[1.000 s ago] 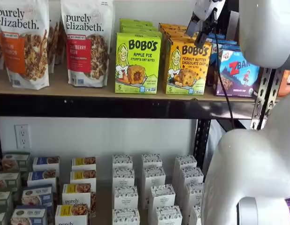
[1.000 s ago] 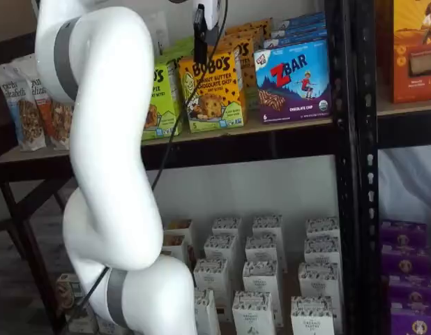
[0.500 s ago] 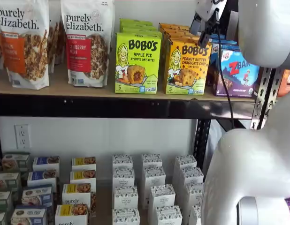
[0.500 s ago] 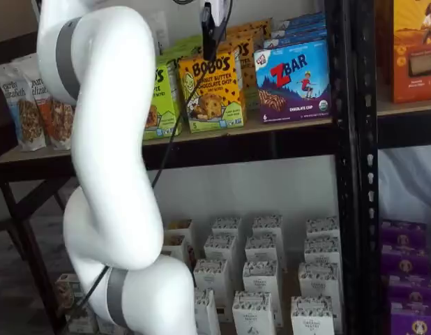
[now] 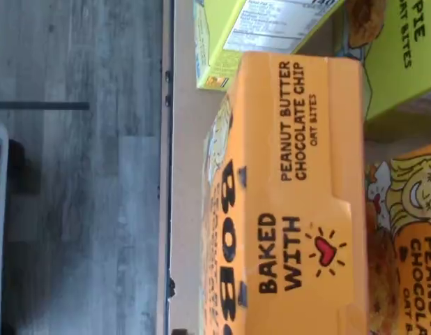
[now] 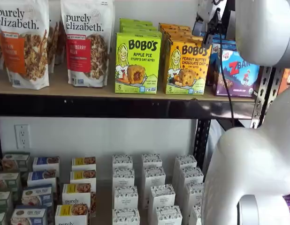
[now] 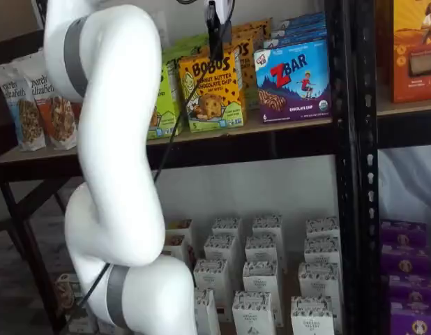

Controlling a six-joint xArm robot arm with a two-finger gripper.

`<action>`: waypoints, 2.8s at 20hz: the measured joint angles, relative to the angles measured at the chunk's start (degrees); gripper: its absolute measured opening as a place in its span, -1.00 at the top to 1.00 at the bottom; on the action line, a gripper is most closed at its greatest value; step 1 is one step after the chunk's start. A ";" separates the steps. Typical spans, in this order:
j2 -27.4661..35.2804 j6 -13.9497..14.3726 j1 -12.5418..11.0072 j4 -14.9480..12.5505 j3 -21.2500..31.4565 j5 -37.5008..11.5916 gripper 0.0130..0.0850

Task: Pick up the orange box on the top shelf, the fifth box from the left

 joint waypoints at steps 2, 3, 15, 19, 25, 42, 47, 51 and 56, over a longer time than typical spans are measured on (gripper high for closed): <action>0.83 0.21 0.36 -0.70 -1.12 1.13 -1.00; 0.96 0.28 0.44 -0.80 -1.26 1.25 -1.00; 2.17 0.47 1.54 -4.05 -1.96 1.96 -1.00; 2.51 0.38 1.61 -4.62 -1.71 2.46 -1.00; 2.35 0.47 1.73 -4.36 -0.31 2.11 -1.00; 2.03 -0.08 0.94 -2.24 2.16 0.50 -1.00; 1.82 -0.02 1.14 -2.60 2.89 -0.04 -1.00; 1.98 0.06 1.21 -2.50 2.90 0.45 -0.78; 1.66 0.20 1.36 -2.34 3.60 0.03 -0.56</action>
